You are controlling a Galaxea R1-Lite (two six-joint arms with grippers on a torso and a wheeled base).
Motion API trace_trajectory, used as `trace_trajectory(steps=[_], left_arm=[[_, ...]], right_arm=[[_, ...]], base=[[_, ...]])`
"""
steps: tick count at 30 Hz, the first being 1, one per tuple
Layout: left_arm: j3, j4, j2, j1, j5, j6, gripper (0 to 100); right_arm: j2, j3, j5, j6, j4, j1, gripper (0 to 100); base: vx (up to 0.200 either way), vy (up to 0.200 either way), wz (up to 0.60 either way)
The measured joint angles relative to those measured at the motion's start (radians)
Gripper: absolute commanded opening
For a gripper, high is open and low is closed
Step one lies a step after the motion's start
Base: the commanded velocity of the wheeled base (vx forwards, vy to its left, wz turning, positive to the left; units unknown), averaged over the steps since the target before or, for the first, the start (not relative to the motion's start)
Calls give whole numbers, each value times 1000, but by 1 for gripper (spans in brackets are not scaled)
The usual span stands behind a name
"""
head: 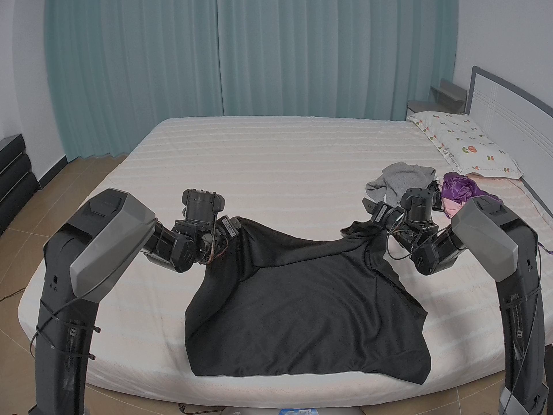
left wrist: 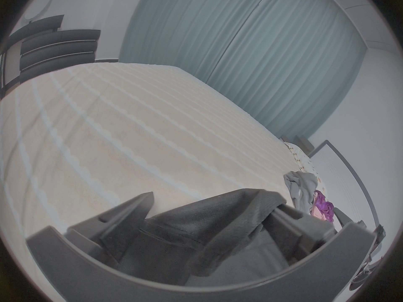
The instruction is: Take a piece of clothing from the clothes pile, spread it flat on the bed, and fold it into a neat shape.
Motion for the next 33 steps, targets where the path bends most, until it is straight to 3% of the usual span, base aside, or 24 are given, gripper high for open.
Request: trace_trajectory(steps=[12, 15, 21, 27, 33], left_arm=[[-94, 50, 64, 61, 73, -75, 100], [-94, 134, 52, 74, 20, -83, 100], [-70, 243, -4, 108, -158, -123, 100], [-40, 252, -51, 131, -181, -211, 100], [93, 247, -120, 141, -209, -249, 100]], right_arm=[[47, -90, -19, 72, 38, -40, 100], [26, -23, 21, 78, 54, -48, 100], [-32, 105, 81, 100, 85, -63, 100], [-64, 148, 103, 226, 110, -69, 100], [-74, 128, 129, 311, 204, -64, 100]], base=[[0, 0, 0], [0, 0, 0], [0, 0, 0], [0, 0, 0], [0, 0, 0]])
